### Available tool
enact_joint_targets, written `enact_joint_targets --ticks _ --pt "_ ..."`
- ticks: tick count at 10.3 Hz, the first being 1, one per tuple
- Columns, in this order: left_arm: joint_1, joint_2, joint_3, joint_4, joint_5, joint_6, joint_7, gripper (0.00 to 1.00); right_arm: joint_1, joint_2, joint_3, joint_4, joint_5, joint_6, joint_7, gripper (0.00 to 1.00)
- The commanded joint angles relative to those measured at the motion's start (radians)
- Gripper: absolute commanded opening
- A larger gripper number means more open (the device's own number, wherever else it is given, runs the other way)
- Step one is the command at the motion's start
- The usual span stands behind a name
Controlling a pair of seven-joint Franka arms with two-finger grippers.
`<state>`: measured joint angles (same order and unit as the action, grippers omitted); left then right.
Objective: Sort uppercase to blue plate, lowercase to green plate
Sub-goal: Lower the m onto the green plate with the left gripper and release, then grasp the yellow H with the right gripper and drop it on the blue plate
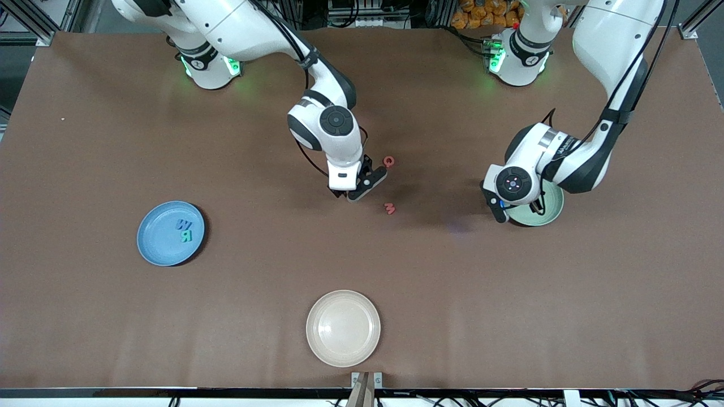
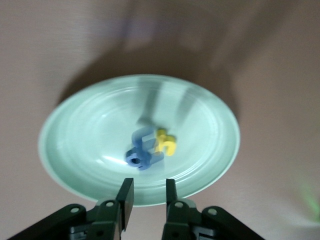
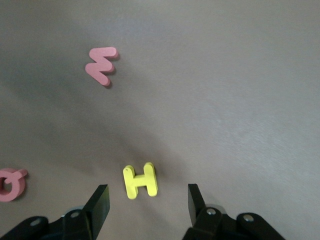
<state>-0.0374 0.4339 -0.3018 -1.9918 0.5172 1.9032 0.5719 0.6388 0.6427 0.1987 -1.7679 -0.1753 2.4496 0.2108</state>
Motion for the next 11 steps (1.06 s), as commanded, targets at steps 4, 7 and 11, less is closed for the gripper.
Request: enact_joint_targets --ticks 4,7,11 --pt "0.004 -0.020 0.006 0.134 -0.023 -0.125 0.014 1.00 0.007 0.052 0.005 0.024 -0.087 0.022 0.047 0.72" --pt "0.004 -0.037 0.006 0.234 -0.036 -0.144 -0.021 1.00 0.008 0.061 0.005 0.024 -0.084 0.035 0.047 0.71" --pt "0.037 -0.060 0.006 0.255 -0.186 -0.003 -0.232 1.00 0.010 0.071 0.005 0.025 -0.087 0.035 0.068 0.62"
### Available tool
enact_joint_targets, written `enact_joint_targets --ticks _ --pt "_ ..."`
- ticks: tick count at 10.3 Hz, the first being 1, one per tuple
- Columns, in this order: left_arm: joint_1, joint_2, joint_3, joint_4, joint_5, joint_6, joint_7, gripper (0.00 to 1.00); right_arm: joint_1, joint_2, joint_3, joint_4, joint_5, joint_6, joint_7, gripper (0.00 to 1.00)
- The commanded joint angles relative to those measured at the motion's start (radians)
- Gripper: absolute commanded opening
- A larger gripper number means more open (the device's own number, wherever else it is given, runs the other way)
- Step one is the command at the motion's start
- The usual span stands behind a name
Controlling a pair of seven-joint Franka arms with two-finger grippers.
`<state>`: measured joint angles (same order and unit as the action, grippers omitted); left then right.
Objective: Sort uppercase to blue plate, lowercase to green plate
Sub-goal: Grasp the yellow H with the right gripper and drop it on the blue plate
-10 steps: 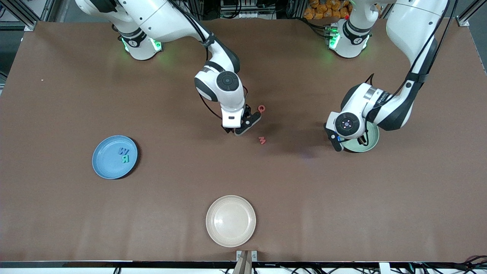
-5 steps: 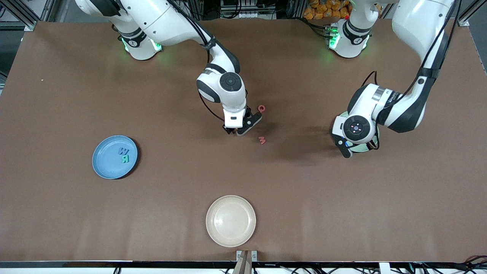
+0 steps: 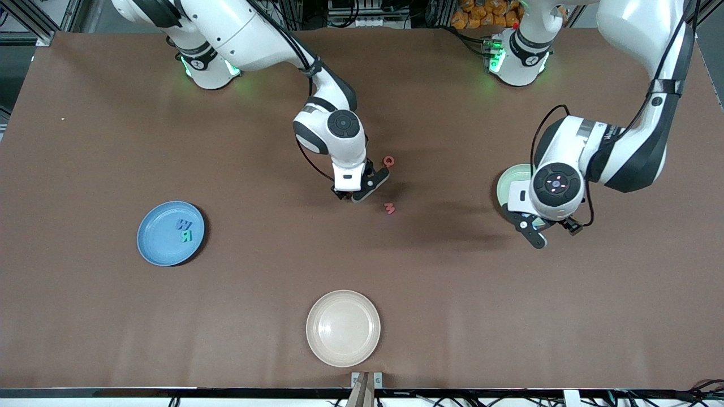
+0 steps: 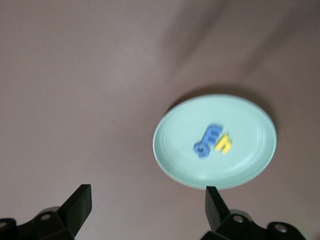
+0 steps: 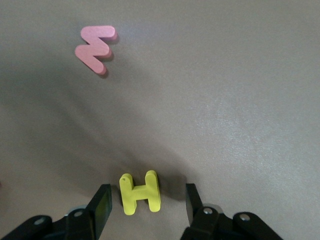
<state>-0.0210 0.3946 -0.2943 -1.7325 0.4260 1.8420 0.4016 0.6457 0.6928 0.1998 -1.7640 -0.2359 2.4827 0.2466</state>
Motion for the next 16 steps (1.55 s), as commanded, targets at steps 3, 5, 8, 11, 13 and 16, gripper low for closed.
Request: enact_joint_targets --ticks 3,5,8,11,13,16 --pt "0.021 -0.031 -0.002 0.001 -0.164 0.127 -0.278 1.00 0.005 0.027 0.004 0.020 -0.033 0.002 0.034 0.50" --pt "0.019 -0.039 -0.009 0.001 -0.167 0.257 -0.354 1.00 0.005 0.027 0.004 0.021 -0.049 0.001 0.031 0.19" --pt "0.015 -0.045 -0.031 0.001 -0.165 0.306 -0.354 1.00 -0.053 -0.016 0.035 0.020 -0.068 -0.019 0.017 0.00" --pt "0.010 -0.060 -0.089 -0.025 -0.207 0.295 -0.615 1.00 -0.184 -0.145 0.069 0.014 0.083 -0.212 -0.062 0.00" --pt "0.007 -0.054 -0.117 -0.048 -0.217 0.295 -0.745 1.00 -0.306 -0.240 0.066 0.012 0.180 -0.389 -0.191 0.00" --pt "-0.051 -0.008 -0.187 -0.064 -0.216 0.309 -1.109 1.00 -0.472 -0.294 0.006 0.014 0.234 -0.505 -0.268 0.00"
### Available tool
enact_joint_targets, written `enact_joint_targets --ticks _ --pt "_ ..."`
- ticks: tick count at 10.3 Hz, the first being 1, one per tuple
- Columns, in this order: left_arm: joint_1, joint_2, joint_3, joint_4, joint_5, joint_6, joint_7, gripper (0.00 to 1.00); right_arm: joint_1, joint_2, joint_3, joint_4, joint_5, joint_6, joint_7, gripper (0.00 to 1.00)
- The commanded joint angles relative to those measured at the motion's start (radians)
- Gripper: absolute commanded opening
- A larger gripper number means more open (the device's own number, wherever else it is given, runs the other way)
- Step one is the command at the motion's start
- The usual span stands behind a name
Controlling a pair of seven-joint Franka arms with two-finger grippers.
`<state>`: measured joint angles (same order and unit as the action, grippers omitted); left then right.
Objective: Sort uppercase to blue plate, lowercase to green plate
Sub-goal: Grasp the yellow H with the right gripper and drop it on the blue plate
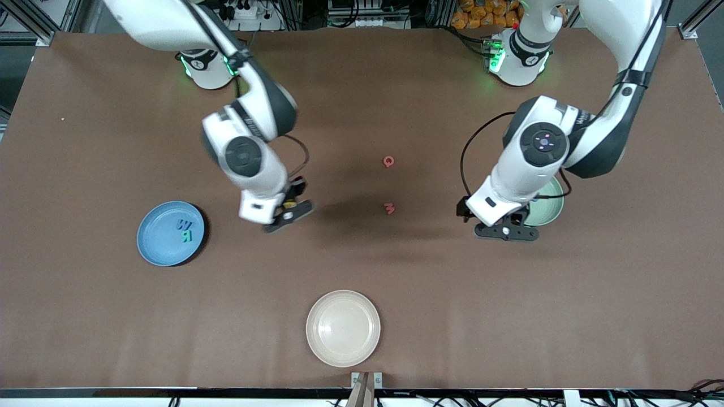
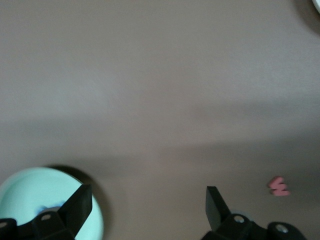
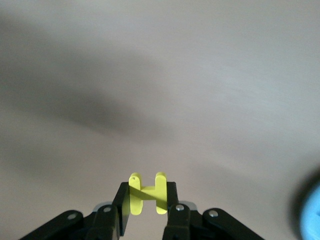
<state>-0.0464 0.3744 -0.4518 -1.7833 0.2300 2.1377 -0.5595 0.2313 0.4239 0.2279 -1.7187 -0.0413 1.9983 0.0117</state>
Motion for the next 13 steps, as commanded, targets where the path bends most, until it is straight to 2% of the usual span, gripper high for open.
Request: enact_joint_targets --ticks 1,2,3,4,5,6,7,9,10,12,13 --pt "-0.061 0.033 -0.031 -0.013 -0.020 0.043 -0.254 1.00 -0.125 -0.030 -0.030 -0.035 0.044 -0.033 -0.033 0.00" --pt "-0.096 0.055 -0.031 -0.014 -0.018 0.085 -0.329 1.00 -0.179 -0.030 -0.045 -0.038 0.043 -0.073 -0.039 0.00" --pt "-0.128 0.081 -0.031 -0.014 -0.009 0.123 -0.388 1.00 -0.208 -0.025 -0.103 -0.038 0.041 -0.114 -0.089 0.00" --pt "-0.160 0.116 -0.028 -0.014 -0.006 0.175 -0.436 1.00 -0.217 -0.011 -0.169 -0.036 0.044 -0.115 -0.139 0.00" --pt "-0.187 0.150 -0.025 -0.013 0.014 0.224 -0.479 1.00 -0.224 0.004 -0.200 -0.038 0.044 -0.108 -0.147 0.00" --pt "-0.211 0.185 -0.022 -0.013 0.069 0.264 -0.544 1.00 -0.224 0.015 -0.228 -0.036 0.044 -0.098 -0.148 0.04" --pt "-0.230 0.223 -0.021 -0.008 0.131 0.299 -0.627 1.00 -0.224 0.018 -0.246 -0.036 0.044 -0.087 -0.151 0.27" --pt "-0.250 0.276 -0.010 -0.004 0.231 0.309 -0.691 1.00 -0.222 0.019 -0.277 -0.036 0.040 -0.059 -0.205 0.66" --pt "-0.262 0.290 0.001 0.001 0.233 0.309 -0.691 1.00 -0.222 0.015 -0.303 -0.036 0.044 -0.035 -0.240 0.75" --pt "-0.297 0.317 0.035 0.018 0.233 0.323 -0.735 1.00 -0.222 -0.022 -0.332 -0.032 0.053 -0.033 -0.289 0.76" --pt "-0.303 0.325 0.036 0.018 0.233 0.327 -0.770 1.00 -0.222 -0.048 -0.334 -0.030 0.095 -0.035 -0.292 0.76"
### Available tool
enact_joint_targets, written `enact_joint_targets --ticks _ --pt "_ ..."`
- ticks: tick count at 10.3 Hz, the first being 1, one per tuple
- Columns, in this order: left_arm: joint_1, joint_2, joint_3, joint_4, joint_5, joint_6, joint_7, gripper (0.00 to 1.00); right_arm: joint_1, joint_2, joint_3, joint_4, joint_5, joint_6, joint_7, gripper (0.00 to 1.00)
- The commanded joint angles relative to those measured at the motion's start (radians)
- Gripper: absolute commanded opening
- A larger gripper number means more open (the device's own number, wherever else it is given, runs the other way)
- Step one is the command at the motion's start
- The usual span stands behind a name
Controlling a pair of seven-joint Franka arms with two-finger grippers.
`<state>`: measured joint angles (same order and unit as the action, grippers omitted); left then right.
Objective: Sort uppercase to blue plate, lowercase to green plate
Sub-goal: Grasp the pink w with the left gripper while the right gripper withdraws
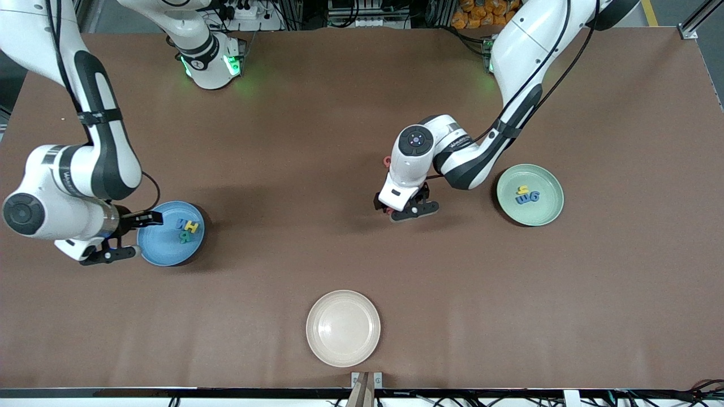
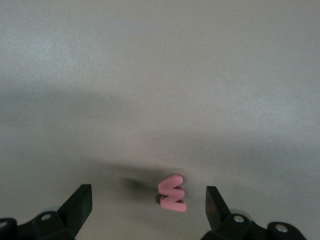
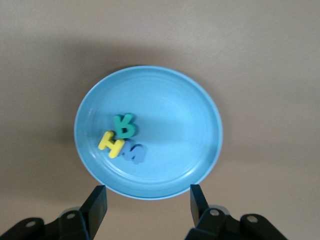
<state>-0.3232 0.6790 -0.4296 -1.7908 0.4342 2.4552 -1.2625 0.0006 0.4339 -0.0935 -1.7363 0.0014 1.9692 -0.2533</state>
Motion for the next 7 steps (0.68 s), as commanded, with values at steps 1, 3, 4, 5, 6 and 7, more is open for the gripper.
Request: enact_joint_targets --ticks 1,3,4,5,6,7 --pt "-0.030 0.027 0.014 0.025 0.029 0.010 -0.087 1.00 0.013 -0.084 -0.011 -0.011 0.095 -0.012 -0.024 0.76" --pt "-0.039 0.034 0.014 0.036 0.029 0.010 -0.115 0.96 0.044 -0.131 -0.009 -0.011 0.117 -0.016 -0.020 0.75" --pt "-0.049 0.045 0.017 0.040 0.029 0.010 -0.120 0.92 0.056 -0.156 -0.008 -0.012 0.118 -0.026 -0.020 0.75" --pt "-0.060 0.048 0.026 0.042 0.029 0.010 -0.130 0.85 0.068 -0.176 -0.005 -0.011 0.117 -0.036 -0.018 0.76" --pt "-0.066 0.053 0.028 0.047 0.029 0.010 -0.132 0.80 0.070 -0.210 0.006 -0.012 0.117 -0.058 -0.017 0.76" --pt "-0.066 0.057 0.028 0.051 0.029 0.010 -0.136 0.75 0.071 -0.236 0.008 -0.008 0.118 -0.094 -0.018 0.75"
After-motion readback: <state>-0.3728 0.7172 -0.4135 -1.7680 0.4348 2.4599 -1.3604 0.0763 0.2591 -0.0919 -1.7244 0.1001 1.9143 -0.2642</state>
